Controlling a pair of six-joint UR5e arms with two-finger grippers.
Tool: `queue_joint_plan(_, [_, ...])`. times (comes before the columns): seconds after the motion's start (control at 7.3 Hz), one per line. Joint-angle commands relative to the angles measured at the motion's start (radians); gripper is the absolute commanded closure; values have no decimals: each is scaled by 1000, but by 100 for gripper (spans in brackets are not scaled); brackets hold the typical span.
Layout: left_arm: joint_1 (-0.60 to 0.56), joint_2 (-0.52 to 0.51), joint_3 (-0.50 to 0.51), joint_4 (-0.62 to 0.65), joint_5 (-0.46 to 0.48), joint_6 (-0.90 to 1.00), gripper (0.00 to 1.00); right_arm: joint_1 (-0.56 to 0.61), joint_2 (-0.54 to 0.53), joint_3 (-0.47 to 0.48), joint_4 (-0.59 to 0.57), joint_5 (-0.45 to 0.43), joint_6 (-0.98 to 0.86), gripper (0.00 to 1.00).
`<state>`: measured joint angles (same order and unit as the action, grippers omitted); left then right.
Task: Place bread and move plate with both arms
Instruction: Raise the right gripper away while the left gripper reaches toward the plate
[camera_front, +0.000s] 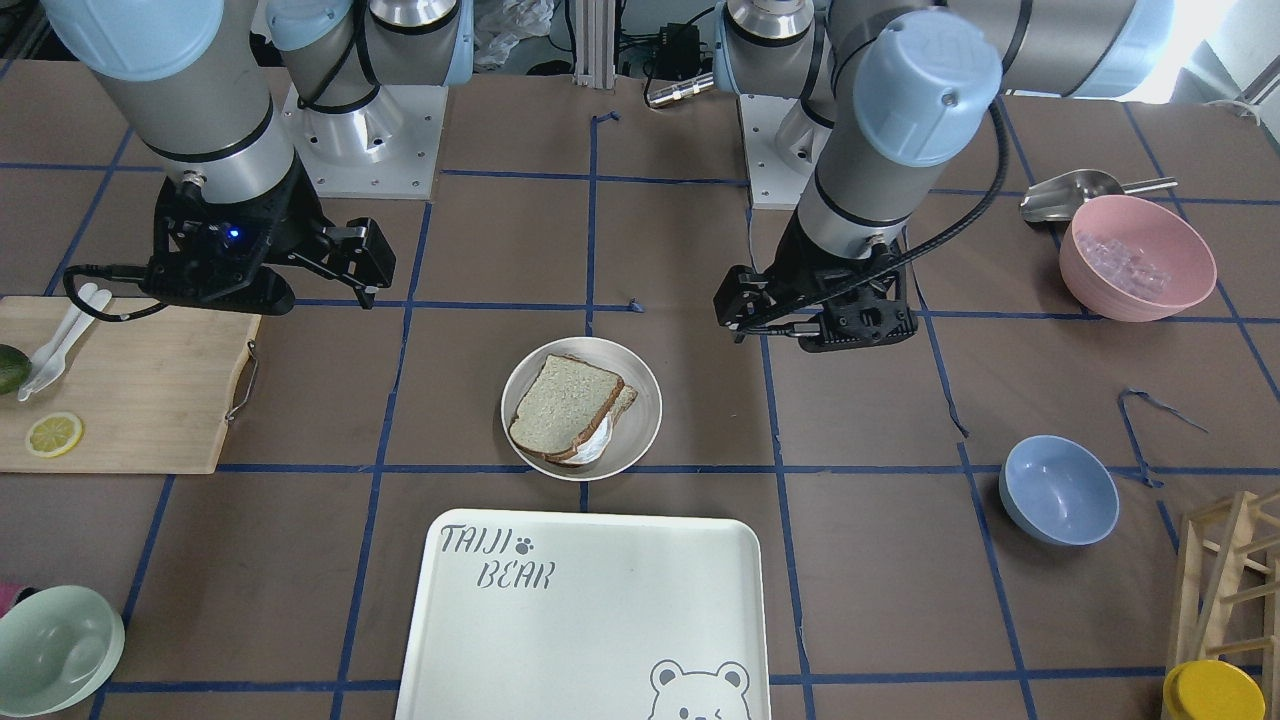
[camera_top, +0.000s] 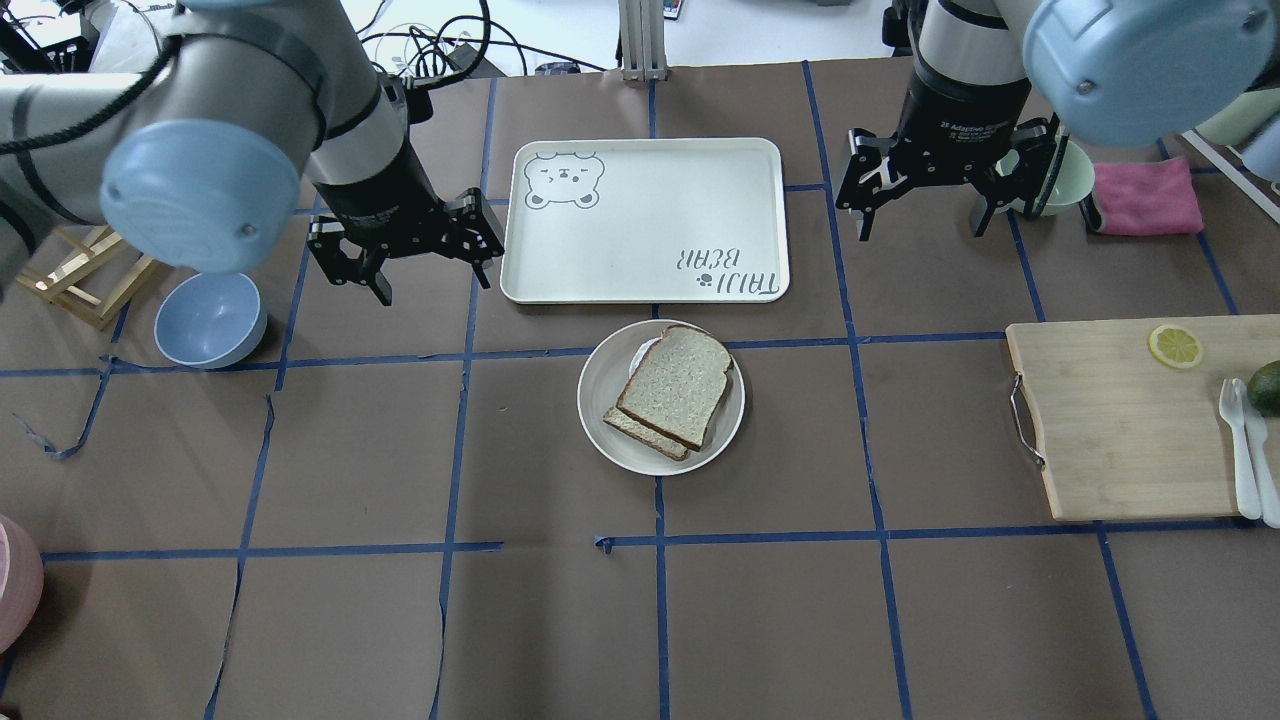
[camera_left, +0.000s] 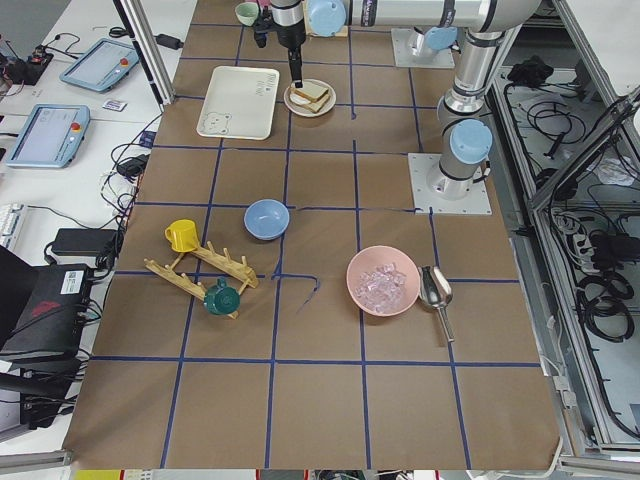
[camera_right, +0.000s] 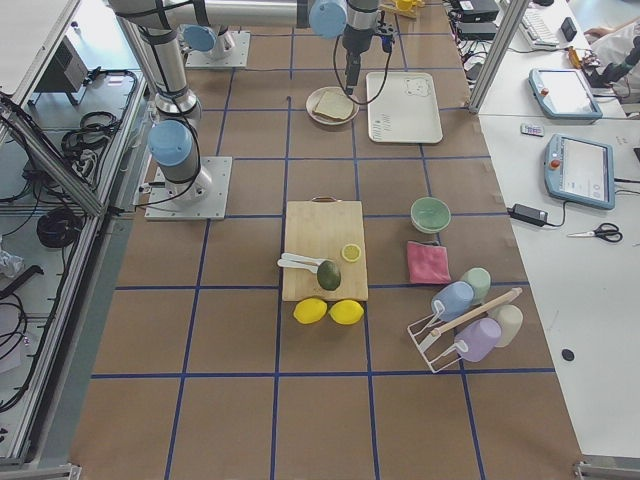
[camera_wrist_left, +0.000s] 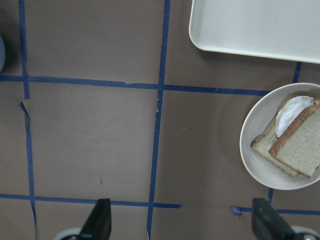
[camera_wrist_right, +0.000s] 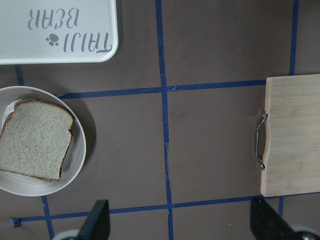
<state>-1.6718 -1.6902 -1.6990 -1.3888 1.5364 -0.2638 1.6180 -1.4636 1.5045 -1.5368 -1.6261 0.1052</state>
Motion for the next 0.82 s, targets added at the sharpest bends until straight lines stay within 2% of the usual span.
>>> queue_joint_plan(0.0, [-63,-14,-184,248,-2,-87,0,-1,-23,3,-8,2,4,0])
queue_joint_plan(0.14, [-66,-32,-256,358,-12,-89,0,-1,-32,3,-17,2,4,0])
queue_joint_plan(0.41, [-71,-80,-370,549,-120,-126,0,-1,-40,3,-22,2,7,0])
queue_joint_plan(0.68, [-71,-137,-376,570,-148,-129,11,-1,-47,5,-22,2,5,0])
